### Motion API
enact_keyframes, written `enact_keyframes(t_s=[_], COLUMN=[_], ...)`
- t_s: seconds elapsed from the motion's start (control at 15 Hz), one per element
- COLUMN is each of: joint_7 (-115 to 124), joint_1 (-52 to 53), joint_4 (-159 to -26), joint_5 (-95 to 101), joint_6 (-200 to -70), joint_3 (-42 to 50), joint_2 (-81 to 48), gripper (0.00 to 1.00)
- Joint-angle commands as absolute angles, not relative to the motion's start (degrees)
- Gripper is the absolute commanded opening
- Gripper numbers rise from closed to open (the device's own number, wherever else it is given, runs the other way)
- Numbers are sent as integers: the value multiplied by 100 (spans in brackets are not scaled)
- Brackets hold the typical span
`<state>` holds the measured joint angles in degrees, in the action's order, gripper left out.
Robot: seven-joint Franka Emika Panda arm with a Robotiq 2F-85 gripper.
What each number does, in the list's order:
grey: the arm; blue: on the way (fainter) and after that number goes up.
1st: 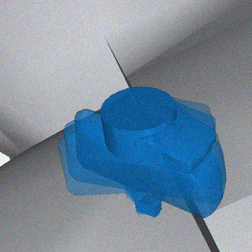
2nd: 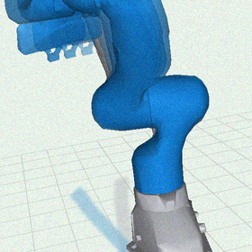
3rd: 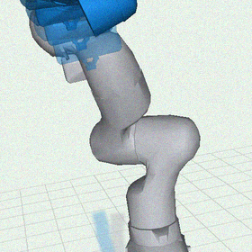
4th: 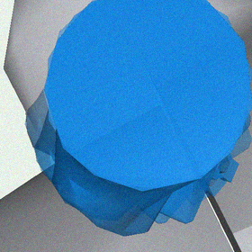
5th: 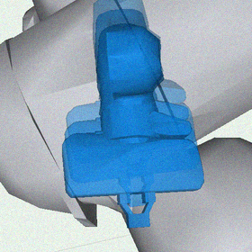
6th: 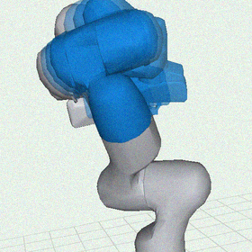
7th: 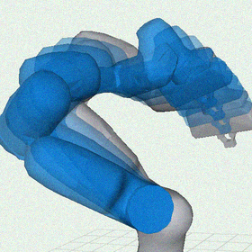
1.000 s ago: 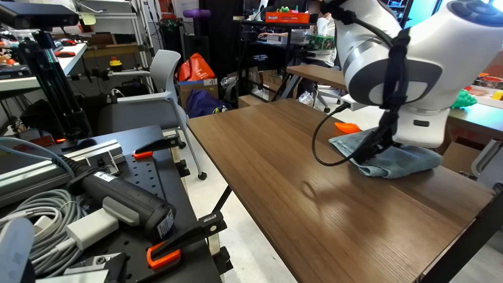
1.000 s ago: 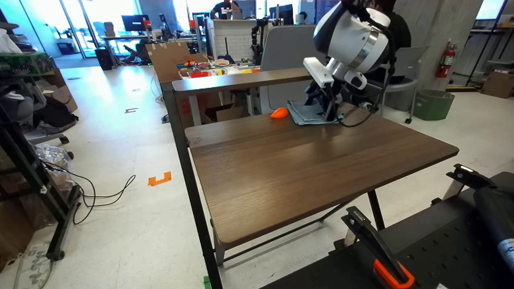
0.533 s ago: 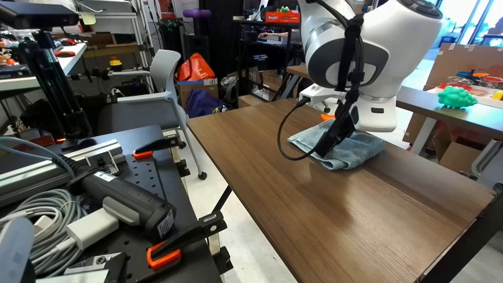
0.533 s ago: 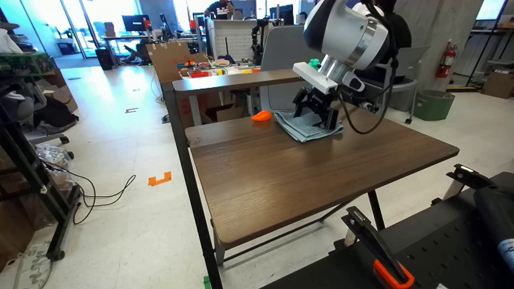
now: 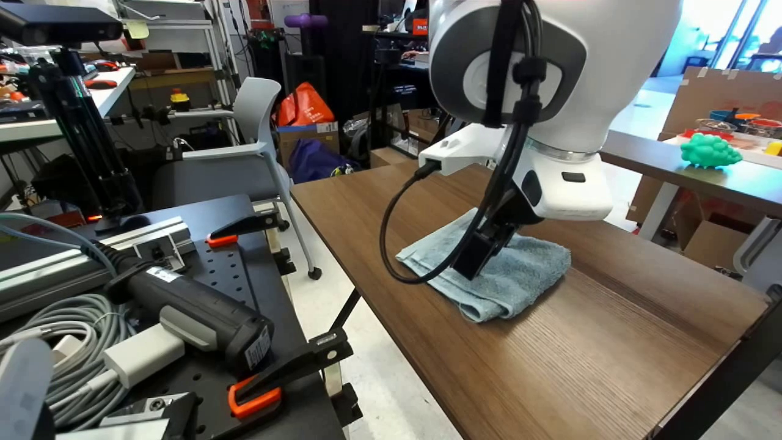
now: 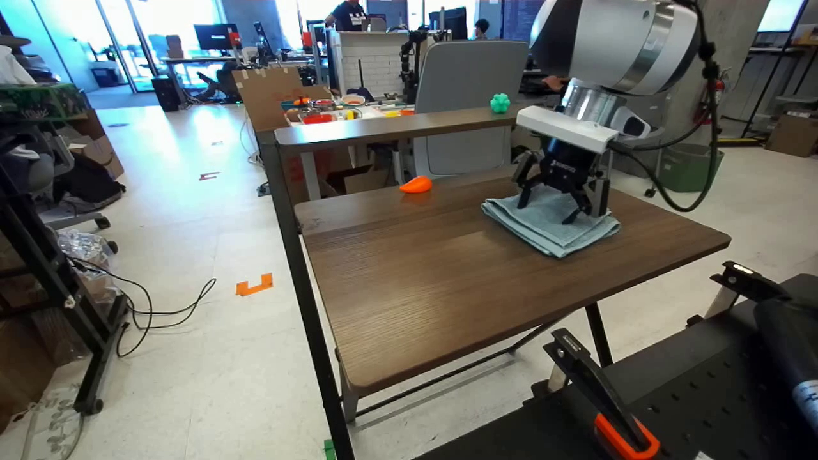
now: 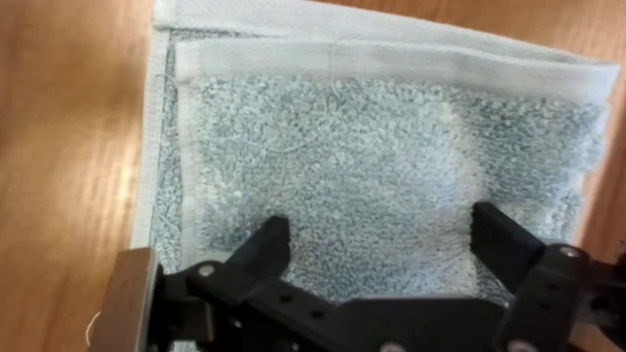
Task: Wipe the table with the towel
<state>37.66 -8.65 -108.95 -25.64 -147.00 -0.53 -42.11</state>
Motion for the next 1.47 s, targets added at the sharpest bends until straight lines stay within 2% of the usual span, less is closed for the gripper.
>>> enact_keyframes(t_s=[0.0, 0.27, 0.53, 0.87, 1.4], joint_7=[3044, 3118, 4074, 5190, 6919], joint_1=[-704, -345, -153, -469, -742], joint_4=[-12054, -12344, -11383, -10129, -9430], joint_5=[-2230, -1710, -1680, -1936, -1873], joint_6=[-14450, -14160, -13407, -13742, -13994], joint_3=[268, 669, 929, 1116, 1583], joint_2=[-3383, -3225, -4001, -5144, -5559], gripper=[100, 100, 100, 100, 100])
